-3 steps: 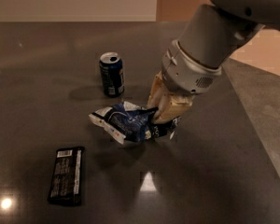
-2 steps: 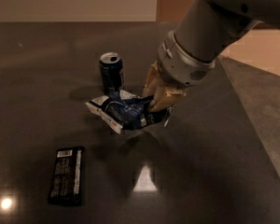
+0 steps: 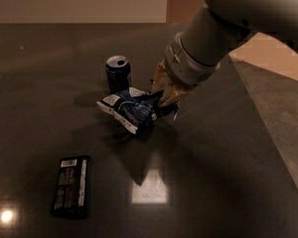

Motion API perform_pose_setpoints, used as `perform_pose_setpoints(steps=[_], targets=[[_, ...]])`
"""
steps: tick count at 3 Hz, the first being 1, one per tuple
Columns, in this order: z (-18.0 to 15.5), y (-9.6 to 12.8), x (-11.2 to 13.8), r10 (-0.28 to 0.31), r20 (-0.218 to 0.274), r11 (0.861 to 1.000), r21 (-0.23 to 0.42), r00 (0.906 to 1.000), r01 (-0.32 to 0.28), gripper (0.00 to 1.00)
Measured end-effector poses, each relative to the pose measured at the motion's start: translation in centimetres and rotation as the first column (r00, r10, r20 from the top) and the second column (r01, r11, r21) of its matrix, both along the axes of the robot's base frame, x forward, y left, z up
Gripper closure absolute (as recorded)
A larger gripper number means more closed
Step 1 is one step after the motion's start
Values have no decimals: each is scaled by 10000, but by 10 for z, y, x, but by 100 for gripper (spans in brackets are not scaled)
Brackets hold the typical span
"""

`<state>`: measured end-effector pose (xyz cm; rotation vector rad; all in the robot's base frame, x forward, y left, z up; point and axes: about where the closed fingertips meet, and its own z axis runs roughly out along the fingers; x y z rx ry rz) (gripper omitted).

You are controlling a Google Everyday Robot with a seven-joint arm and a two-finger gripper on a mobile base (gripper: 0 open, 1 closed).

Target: Move blue chip bag near pepsi can

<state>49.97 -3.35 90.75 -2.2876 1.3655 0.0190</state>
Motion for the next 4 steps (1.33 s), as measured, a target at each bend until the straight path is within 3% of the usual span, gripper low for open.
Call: perform_pose_setpoints(steps=[2, 3, 4], targets=[[-16, -6, 38, 359, 619, 9985, -430, 9974, -333, 36], [-15, -5, 37, 375, 626, 9984, -441, 9973, -348, 12], [-15, -5, 37, 390, 635, 9983, -451, 9972, -362, 0]])
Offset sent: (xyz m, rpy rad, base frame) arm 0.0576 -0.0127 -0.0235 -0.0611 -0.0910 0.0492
